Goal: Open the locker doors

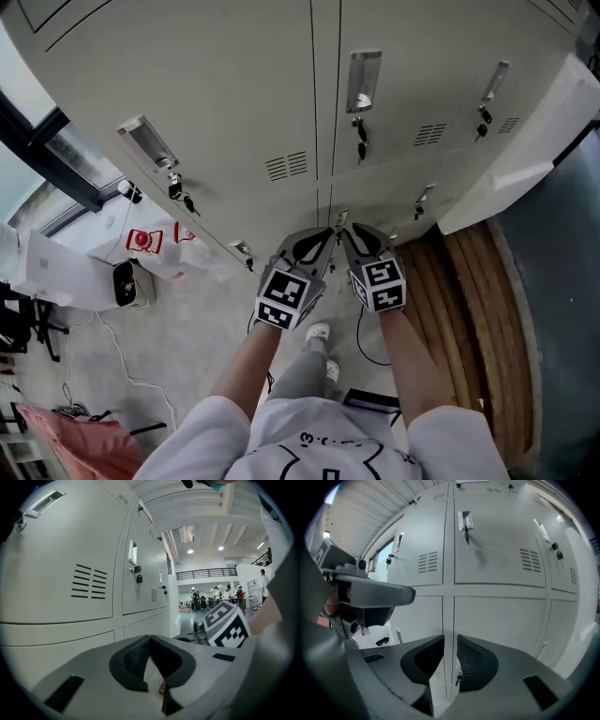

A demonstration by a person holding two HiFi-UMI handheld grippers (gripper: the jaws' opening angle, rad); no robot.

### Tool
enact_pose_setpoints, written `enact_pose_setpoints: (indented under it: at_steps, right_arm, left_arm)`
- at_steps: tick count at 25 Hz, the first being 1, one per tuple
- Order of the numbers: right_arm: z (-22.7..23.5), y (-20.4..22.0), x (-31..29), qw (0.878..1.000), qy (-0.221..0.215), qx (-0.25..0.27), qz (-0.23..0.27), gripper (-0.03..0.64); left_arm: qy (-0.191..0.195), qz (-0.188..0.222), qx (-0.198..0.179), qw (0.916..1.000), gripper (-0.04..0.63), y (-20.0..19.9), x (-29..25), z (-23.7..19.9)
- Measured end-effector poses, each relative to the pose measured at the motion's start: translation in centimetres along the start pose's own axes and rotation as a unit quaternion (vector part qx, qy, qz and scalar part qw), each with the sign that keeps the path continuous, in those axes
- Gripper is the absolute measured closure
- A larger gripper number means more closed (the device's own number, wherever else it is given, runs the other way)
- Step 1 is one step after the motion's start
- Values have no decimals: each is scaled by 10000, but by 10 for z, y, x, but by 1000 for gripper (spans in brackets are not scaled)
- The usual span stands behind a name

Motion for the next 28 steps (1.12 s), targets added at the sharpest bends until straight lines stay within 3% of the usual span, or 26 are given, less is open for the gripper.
enact_pose_setpoints:
  at_steps: [3, 13, 21, 28]
  right_arm:
    - [10, 29, -28, 9992, 51, -272, -281, 552]
    - [23, 79, -95, 9935, 71, -248, -1113, 551]
    - [24, 82, -113, 9936, -25, 49, -1132, 549]
    - [21, 84, -105, 9933, 19, -152, -1143, 548]
  left_arm:
    - [12, -95, 87, 9999, 580, 10, -11, -9]
    - [39, -408, 5, 9992, 580, 26, -20, -19]
    - [-137, -429, 162, 9989, 580, 33, -11, -27]
    - [-207, -550, 347, 9977, 580, 36, -19, -35]
Point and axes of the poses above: the fingertips, and each gripper's own axes: x backward along the fingers, z to its right, y out of its underside, the point moved 6 cm from there along x, backward along the fingers, and after that the axes turned 1 degree about -x, right-handed, at the moved point
